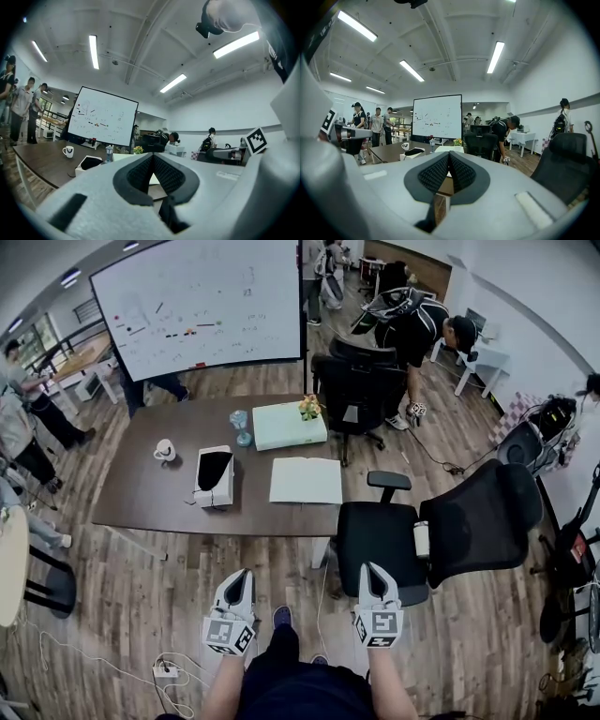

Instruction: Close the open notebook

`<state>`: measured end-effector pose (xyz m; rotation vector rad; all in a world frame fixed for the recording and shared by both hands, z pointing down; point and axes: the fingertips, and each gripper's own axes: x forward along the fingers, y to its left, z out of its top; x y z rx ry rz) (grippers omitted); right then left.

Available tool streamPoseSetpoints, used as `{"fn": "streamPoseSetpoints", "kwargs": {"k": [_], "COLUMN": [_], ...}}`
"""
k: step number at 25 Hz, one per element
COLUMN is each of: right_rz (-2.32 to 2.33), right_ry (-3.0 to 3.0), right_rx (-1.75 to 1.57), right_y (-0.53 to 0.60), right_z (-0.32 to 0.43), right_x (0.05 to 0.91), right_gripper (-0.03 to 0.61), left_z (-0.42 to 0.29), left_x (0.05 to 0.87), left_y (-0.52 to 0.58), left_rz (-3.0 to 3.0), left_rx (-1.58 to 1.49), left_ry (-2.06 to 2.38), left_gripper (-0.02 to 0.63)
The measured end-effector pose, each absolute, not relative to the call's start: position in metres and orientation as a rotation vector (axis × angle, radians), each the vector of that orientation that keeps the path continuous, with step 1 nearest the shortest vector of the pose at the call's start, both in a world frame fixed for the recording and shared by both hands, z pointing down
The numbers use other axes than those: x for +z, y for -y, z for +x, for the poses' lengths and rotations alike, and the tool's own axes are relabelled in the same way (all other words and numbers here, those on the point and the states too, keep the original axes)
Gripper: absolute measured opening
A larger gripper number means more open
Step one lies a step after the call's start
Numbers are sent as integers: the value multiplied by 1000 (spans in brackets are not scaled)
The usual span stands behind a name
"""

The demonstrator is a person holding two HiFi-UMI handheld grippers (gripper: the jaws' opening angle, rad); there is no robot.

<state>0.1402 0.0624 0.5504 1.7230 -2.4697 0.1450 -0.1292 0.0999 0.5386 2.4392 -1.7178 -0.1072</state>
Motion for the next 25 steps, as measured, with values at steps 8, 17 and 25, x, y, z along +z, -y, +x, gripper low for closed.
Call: {"fn": "streamPoseSetpoints", "kwargs": {"k": [8, 17, 25], "right_rz": [1735, 1790, 1848], "right_ry": [2450, 2417, 2382], "right_rx": [152, 159, 138], "right_y": [-5, 33, 67], "right_z": [124, 102, 86], "right_x": [546, 549, 548], "right_gripper": [11, 11, 11], "left_z": [-146, -166, -192], "left_x": [527, 530, 536], "left_y": [-36, 12, 59], "left_rz": [2466, 2504, 2527], "left_rx": [-105, -108, -90], "left_ry": [1693, 1622, 1602], "left_gripper": [-14, -14, -14]}}
